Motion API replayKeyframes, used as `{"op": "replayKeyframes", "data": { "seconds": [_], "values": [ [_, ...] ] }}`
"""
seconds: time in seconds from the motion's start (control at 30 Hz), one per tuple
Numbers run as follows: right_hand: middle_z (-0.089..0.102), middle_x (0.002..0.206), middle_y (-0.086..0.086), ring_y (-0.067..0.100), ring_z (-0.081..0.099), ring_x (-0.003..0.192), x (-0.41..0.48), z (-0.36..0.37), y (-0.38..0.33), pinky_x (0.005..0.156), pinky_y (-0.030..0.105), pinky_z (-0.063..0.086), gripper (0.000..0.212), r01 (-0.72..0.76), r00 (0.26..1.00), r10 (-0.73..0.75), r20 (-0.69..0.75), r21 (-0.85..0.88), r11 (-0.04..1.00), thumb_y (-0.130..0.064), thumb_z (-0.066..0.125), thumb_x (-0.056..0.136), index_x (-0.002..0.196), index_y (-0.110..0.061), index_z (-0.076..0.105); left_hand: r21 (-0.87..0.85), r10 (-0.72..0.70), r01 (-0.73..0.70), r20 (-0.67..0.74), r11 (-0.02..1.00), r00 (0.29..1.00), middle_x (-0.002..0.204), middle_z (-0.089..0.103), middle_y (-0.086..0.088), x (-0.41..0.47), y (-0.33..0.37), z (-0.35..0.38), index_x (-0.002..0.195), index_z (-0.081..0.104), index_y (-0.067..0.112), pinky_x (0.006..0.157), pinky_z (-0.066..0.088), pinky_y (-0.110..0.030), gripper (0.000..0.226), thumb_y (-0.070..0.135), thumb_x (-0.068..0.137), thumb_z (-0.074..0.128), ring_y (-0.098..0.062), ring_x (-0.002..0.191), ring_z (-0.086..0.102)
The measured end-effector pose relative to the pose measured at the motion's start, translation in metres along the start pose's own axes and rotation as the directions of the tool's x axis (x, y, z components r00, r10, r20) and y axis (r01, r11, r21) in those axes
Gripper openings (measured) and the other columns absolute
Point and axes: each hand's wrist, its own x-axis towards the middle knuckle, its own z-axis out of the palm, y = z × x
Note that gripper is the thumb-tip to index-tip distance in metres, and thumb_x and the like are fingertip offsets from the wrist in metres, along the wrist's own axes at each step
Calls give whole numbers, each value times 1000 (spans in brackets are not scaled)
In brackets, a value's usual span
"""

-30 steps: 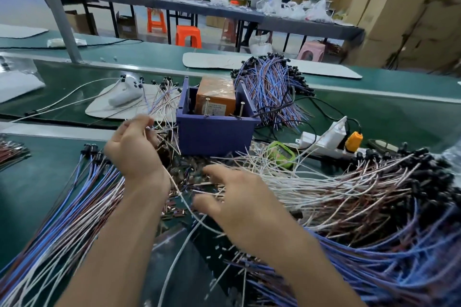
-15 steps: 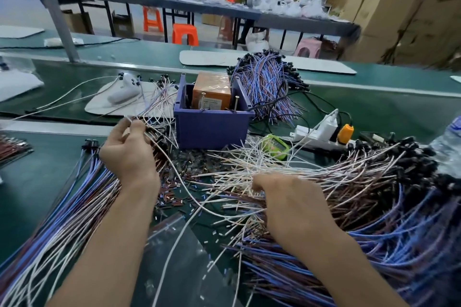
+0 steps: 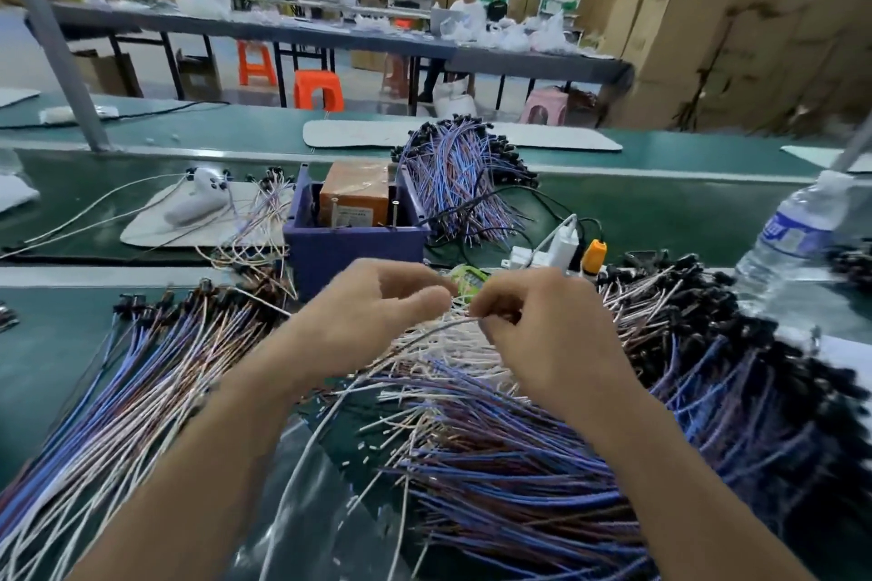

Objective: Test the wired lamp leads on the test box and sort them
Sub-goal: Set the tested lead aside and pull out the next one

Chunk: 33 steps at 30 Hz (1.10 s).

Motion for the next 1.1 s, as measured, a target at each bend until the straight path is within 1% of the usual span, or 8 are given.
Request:
{"op": "replayKeyframes", "data": {
  "seconds": [0.07,0.13,0.27,0.5,0.7,0.83,0.97,1.1],
  "values": [
    [73,76,-16,12,68,75,2,-7,3,74,34,57,13,24,996,-26,-80,-30,999,-23,75,87,85,-36,76,28,-6,4,55,1000,998,93,79,9,6,6,15,108,79,28,85,56,-28,14,28,98,69,-5,86,71],
    [72,74,-16,13,63,71,6,-16,10,81,29,50,12,71,981,-92,-170,-126,989,-24,77,87,84,-35,76,-4,0,0,28,1000,1000,72,76,0,11,6,24,97,82,28,67,50,-36,13,26,98,70,-15,65,61],
    [73,80,-12,10,52,73,21,-44,39,96,28,29,9,64,961,-146,-236,-323,944,-27,81,84,83,-35,77,55,8,-6,-28,998,1000,59,68,1,19,5,25,89,81,42,50,35,-29,13,39,95,71,-11,50,43],
    [66,75,-12,13,51,78,41,-82,99,86,27,22,28,-125,972,10,-233,-482,867,-6,73,85,77,-32,77,265,-27,51,-95,963,995,64,73,7,43,11,56,71,80,35,38,34,-16,26,36,95,72,-4,37,45],
    [62,57,-3,24,47,66,45,-82,125,92,36,22,37,-291,944,123,-306,-594,750,5,54,86,71,-22,74,460,-9,20,-26,887,1000,59,69,4,69,14,96,70,74,31,41,33,-16,25,29,94,73,-7,40,40],
    [64,63,0,24,53,67,46,-80,129,97,38,32,37,-312,940,170,-295,-546,778,5,53,85,83,-23,78,478,7,59,-135,877,991,77,68,19,69,12,119,104,81,29,61,44,-17,14,33,91,77,0,65,61],
    [63,56,-5,13,29,54,32,-49,105,89,37,36,43,-186,961,50,-272,-504,843,10,61,76,85,-28,79,450,76,40,-237,892,969,93,71,23,62,5,112,105,80,37,76,43,-20,19,36,86,81,2,83,60],
    [72,70,-2,23,51,64,17,-3,72,85,34,26,31,-46,990,-12,-139,-405,913,0,63,81,87,-26,78,326,52,44,-281,944,958,82,71,26,53,-6,97,91,82,40,70,41,-13,12,29,86,80,13,81,59]
  ]
}}
